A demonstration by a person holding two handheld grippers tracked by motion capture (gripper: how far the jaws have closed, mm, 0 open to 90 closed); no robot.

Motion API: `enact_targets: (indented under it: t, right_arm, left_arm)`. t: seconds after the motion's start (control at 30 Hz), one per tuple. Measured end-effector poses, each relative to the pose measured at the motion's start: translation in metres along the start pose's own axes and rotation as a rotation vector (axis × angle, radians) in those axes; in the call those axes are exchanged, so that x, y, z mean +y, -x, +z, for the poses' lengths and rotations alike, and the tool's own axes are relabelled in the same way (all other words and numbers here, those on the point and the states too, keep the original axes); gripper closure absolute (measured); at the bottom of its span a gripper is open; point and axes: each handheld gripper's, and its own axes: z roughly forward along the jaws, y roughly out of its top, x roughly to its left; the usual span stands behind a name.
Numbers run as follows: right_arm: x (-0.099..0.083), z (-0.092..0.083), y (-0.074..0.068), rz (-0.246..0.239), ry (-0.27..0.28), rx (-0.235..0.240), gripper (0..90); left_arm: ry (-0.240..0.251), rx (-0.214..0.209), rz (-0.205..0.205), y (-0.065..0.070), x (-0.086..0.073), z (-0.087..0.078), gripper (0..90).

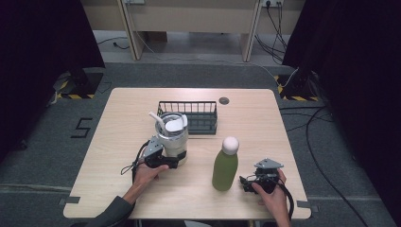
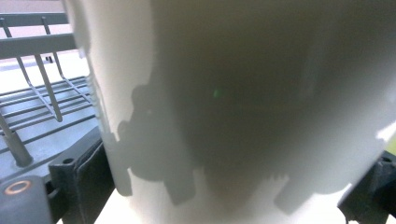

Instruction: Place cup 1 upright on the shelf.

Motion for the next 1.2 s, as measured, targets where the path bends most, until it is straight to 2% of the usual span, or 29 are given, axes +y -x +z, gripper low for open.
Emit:
enact_targets:
  t: [0.07, 0.27, 0.6, 0.7, 0.8, 0.87, 1.2]
  right_arm:
    - [0.0, 0.0, 0.0, 0.0, 0.0, 0.001, 0.4]
    - [0.0, 0.0, 0.0, -0.002, 0.0, 0.003, 0.4]
    - [0.0, 0.0, 0.0, -0.004, -0.001, 0.004, 0.4]
    - [0.0, 0.0, 0.0, -0.004, -0.001, 0.004, 0.4]
    - [0.0, 0.0, 0.0, -0.004, -0.001, 0.005, 0.4]
    - [0.0, 0.0, 0.0, -0.005, -0.002, 0.005, 0.4]
    - [0.0, 0.0, 0.0, -0.004, -0.001, 0.005, 0.4]
  left_arm:
    - [0.007, 0.003, -0.002, 0.0, -0.001, 0.001, 8.2]
    - [0.003, 0.029, 0.027, 0.003, 0.0, 0.0, 10.1]
    - [-0.007, 0.024, 0.035, 0.003, 0.003, 0.0, 10.5]
    - [-0.012, 0.036, 0.057, 0.003, 0.004, -0.003, 10.5]
    - [-0.009, 0.03, 0.055, 0.002, 0.005, -0.004, 10.5]
    - [0.0, 0.018, 0.045, 0.002, 0.008, -0.004, 10.6]
    - [0.001, 0.032, 0.055, -0.005, 0.031, -0.013, 10.5]
